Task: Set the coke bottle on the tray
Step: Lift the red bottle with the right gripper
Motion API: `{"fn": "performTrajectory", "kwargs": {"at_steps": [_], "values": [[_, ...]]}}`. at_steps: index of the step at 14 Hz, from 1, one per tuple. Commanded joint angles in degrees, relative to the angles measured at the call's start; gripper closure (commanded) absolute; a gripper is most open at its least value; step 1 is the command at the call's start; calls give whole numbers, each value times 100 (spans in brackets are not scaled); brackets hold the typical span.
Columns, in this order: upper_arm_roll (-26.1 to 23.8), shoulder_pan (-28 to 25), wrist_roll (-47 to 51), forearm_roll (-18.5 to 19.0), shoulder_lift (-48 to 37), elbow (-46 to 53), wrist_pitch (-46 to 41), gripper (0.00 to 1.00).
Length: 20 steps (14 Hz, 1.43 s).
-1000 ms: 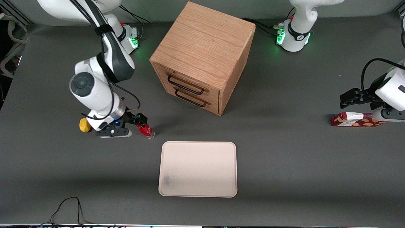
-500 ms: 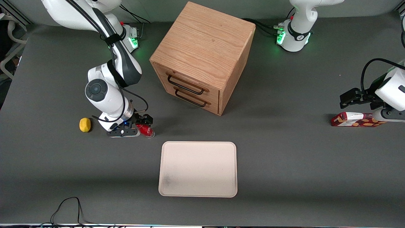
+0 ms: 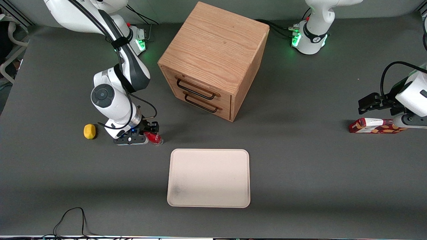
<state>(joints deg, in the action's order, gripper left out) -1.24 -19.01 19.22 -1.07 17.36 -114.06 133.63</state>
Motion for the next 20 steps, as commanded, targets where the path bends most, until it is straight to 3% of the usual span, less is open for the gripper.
{"fn": "performTrajectory", "kwargs": {"at_steps": [1,2,5,11,14,17,20], "values": [[-25,11,100,-33,4,-11,76,92],[-25,11,100,-42,4,7,67,100],[-25,11,109,-33,-22,400,-256,100],[-8,37,21,80,109,2841,-2637,100],[-25,37,-6,406,661,4255,-3656,100],[-157,55,-189,433,1653,6048,-4457,100],[-280,81,-524,433,2437,6869,-4250,100]]}}
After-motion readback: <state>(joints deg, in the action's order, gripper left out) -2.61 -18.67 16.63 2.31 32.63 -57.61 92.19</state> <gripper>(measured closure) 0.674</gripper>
